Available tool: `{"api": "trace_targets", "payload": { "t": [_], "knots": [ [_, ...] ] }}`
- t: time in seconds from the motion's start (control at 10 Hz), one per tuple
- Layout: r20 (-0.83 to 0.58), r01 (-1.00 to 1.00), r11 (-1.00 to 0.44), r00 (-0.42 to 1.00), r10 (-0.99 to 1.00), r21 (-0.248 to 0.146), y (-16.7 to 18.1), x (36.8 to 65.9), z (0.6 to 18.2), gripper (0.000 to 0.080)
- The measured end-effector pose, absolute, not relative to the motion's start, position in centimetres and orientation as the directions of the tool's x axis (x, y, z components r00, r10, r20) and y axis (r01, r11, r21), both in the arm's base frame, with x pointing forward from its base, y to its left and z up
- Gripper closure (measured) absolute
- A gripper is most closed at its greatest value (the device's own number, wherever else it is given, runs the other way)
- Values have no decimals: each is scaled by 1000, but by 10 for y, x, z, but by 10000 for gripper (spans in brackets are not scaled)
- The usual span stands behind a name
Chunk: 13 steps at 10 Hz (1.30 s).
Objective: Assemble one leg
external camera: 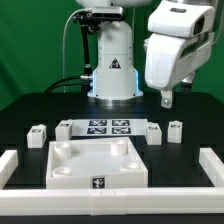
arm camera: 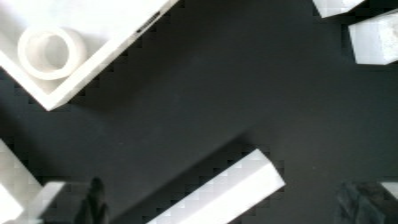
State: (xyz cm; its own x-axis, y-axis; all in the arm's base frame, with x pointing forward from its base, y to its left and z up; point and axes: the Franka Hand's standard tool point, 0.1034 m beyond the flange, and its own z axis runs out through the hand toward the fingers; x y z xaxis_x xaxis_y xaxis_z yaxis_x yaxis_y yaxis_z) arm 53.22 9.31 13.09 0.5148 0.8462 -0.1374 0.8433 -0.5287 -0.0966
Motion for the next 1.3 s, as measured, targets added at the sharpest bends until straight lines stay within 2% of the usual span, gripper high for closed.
{"api": "trace_targets", "payload": {
  "t": [0.9,1.1,1.2,1.3],
  "knots": [
    [-138,842,-530,516,845,-98,90,531,129,150],
    [-63,943,-322,317,946,-87,49,506,112,150],
    [-44,972,-214,211,977,-96,28,501,106,150],
    [-24,992,-97,95,995,-84,11,503,102,150]
  ]
}}
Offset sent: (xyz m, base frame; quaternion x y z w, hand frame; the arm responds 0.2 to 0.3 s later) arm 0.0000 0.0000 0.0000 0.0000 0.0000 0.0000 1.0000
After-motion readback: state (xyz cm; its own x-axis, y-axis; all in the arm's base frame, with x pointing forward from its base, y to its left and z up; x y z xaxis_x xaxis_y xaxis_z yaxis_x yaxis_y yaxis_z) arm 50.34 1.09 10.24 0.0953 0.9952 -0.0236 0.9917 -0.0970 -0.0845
